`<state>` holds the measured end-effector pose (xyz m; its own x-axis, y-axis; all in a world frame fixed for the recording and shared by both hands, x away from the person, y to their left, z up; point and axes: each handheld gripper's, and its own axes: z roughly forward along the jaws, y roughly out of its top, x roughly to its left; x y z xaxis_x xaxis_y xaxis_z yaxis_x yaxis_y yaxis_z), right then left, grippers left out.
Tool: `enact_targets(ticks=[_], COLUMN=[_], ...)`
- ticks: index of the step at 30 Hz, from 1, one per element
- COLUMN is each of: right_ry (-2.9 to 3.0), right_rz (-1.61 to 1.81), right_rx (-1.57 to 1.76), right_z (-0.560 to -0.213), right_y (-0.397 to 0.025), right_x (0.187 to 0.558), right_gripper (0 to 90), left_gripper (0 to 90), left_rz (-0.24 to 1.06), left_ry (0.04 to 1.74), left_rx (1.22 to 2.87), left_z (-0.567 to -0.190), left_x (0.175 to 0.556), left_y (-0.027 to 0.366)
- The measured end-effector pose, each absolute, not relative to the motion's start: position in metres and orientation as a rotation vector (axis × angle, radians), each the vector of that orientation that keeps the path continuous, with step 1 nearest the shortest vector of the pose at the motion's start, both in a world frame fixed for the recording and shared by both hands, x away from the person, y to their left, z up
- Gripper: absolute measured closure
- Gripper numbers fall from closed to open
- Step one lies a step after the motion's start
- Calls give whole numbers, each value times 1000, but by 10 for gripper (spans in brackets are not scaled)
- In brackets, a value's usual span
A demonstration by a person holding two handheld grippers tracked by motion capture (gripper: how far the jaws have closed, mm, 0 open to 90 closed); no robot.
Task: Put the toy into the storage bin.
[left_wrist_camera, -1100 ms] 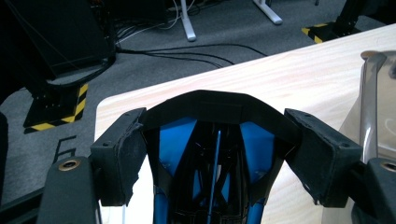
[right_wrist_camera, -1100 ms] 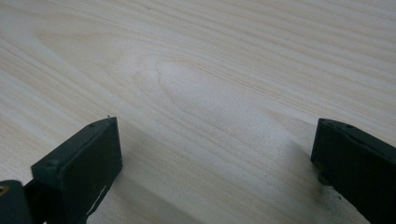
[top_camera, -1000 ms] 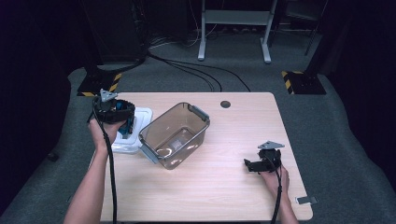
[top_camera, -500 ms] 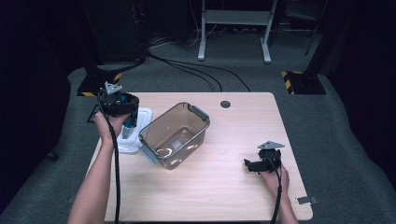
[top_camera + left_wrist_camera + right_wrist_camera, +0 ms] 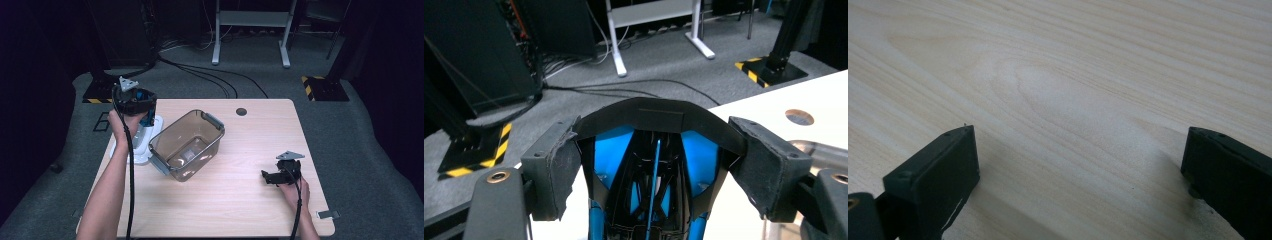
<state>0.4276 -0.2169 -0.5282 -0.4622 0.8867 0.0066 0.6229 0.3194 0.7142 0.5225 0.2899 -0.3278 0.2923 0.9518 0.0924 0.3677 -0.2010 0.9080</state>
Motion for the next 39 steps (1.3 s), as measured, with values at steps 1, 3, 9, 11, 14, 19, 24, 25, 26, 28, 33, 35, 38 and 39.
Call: enact_targets(ticks=[1, 3, 9, 11, 14, 19, 24, 25, 26, 28, 33, 35, 38, 39], right_ry=[2204, 2204, 2204, 2204, 2204, 2203, 2203, 2203, 2203, 2203, 2203, 2203, 2203, 2203], right_rz=[931, 931, 935, 935, 935, 935, 935, 935, 935, 935, 935, 935, 935, 935], right_rx=[1341, 1341, 1340, 1340, 1340, 1340, 1340, 1341, 1340, 1341, 1341, 1341, 1342, 1342], right_z=[-528, -528, -528, -528, -528, -528, -528, -528, -528, -528, -528, -528, -528, -528], right_y=[-217, -217, -217, -217, -217, -217, -217, -217, -217, -217, -217, -217, -217, -217], right_x=[428, 428, 428, 428, 428, 428, 428, 428, 428, 428, 428, 428, 428, 428], right_gripper=[12, 12, 13, 13, 13, 14, 14, 14, 14, 14, 14, 13, 14, 14], left_gripper=[251, 251, 251, 251, 251, 251, 251, 251, 251, 251, 251, 251, 250, 250], left_rz=[883, 879, 862, 857, 841, 815, 788, 781, 775, 766, 734, 725, 706, 708], left_ry=[1197, 1173, 1118, 1108, 1085, 1055, 1027, 1022, 1020, 1008, 987, 976, 966, 965], left_rx=[1730, 1724, 1719, 1720, 1725, 1716, 1715, 1711, 1708, 1712, 1718, 1736, 1743, 1734], left_z=[-326, -319, -308, -306, -303, -297, -294, -294, -294, -293, -295, -296, -300, -301], left_x=[523, 522, 519, 518, 516, 512, 506, 505, 504, 502, 495, 491, 486, 485], left_y=[287, 280, 265, 263, 257, 247, 239, 237, 235, 232, 225, 222, 219, 218])
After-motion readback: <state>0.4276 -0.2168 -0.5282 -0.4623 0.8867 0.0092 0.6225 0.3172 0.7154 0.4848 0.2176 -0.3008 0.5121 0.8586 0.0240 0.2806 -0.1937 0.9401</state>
